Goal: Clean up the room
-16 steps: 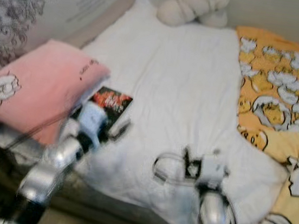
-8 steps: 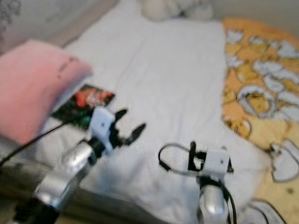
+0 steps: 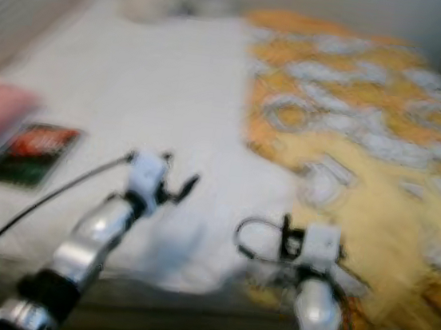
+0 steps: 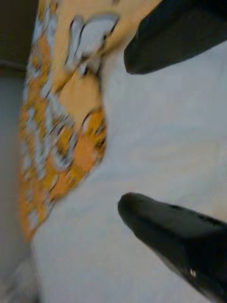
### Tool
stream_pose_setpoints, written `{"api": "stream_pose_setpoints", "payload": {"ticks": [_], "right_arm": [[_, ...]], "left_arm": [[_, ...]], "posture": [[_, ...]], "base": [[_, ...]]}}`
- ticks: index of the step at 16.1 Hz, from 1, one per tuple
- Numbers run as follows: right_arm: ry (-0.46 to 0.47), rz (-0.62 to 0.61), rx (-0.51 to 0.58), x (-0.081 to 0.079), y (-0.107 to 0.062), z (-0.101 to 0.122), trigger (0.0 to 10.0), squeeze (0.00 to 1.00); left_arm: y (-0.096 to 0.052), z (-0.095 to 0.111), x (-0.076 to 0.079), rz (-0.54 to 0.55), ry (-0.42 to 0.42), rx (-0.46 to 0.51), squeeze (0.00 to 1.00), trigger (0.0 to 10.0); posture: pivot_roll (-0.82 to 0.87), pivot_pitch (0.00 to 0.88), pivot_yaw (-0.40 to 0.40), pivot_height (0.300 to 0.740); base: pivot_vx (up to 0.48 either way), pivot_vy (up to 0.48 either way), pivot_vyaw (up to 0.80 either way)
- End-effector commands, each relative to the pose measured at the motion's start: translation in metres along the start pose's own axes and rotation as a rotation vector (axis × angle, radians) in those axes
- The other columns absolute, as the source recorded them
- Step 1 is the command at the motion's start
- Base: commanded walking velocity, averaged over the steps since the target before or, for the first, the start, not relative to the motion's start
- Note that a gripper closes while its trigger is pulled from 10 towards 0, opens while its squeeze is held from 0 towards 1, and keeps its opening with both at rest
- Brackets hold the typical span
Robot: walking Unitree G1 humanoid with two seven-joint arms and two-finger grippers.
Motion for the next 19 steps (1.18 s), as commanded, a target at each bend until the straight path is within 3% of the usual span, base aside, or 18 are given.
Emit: {"api": "stream_pose_setpoints", "payload": {"ticks": [1, 3, 6, 9, 10, 12, 15, 19], "right_arm": [[0.030, -0.031, 0.014, 0.009, 0.001, 0.005, 10.0, 0.00], [0.176, -0.080, -0.038, 0.018, -0.003, -0.006, 10.0, 0.00], [0.107, -0.031, -0.044, 0.012, -0.007, -0.011, 10.0, 0.00], [0.086, 0.019, -0.068, 0.004, -0.015, -0.018, 10.0, 0.00], [0.081, 0.028, -0.072, 0.003, -0.018, -0.019, 10.0, 0.00], [0.080, 0.030, -0.084, 0.005, -0.026, -0.024, 10.0, 0.03], [0.059, 0.052, -0.106, 0.002, -0.042, -0.034, 10.0, 0.08], [0.035, 0.079, -0.090, -0.005, -0.042, -0.029, 10.0, 0.06]], "left_arm": [[-0.002, -0.007, -0.005, 0.041, -0.038, -0.022, 1.00, 10.0], [-0.006, -0.022, -0.015, 0.109, -0.102, -0.066, 1.00, 10.0], [-0.007, -0.031, -0.014, 0.094, -0.104, -0.101, 1.00, 10.0], [0.000, -0.032, -0.013, 0.074, -0.048, -0.113, 1.00, 10.0], [0.003, -0.030, -0.015, 0.088, -0.025, -0.110, 0.00, 10.0], [0.004, -0.029, -0.015, 0.099, -0.017, -0.096, 0.00, 10.0], [0.007, -0.047, 0.002, 0.046, -0.029, -0.138, 0.00, 10.0], [0.010, -0.060, 0.009, 0.038, -0.016, -0.203, 0.00, 10.0]], "posture": [[0.02, 0.000, -0.010, 0.740], [0.02, 0.000, -0.016, 0.740], [0.03, 0.000, -0.033, 0.740], [0.03, 0.000, -0.043, 0.740], [0.02, 0.000, -0.044, 0.740], [0.00, 0.000, -0.049, 0.740], [-0.03, 0.000, -0.046, 0.740], [-0.05, 0.000, -0.034, 0.740]], "base": [[0.000, 0.000, -0.69], [0.000, 0.000, -0.70], [0.000, 0.000, -0.70], [0.000, 0.000, -0.71], [0.000, 0.000, -0.71], [0.000, 0.000, -0.71], [0.137, -0.080, -0.62], [0.204, -0.122, 0.00]]}}
Point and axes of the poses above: a point about 5 cm out from each wrist's last joint towards the gripper, its own y axis pointing out of the wrist towards the gripper, its own z axis along the axis of the wrist's last joint, x = y × z, the point moved 6 cm from there along y, pointing out of the wrist towards the gripper, and after that the axes turned 12 degrees about -y, right-handed, at the moved point
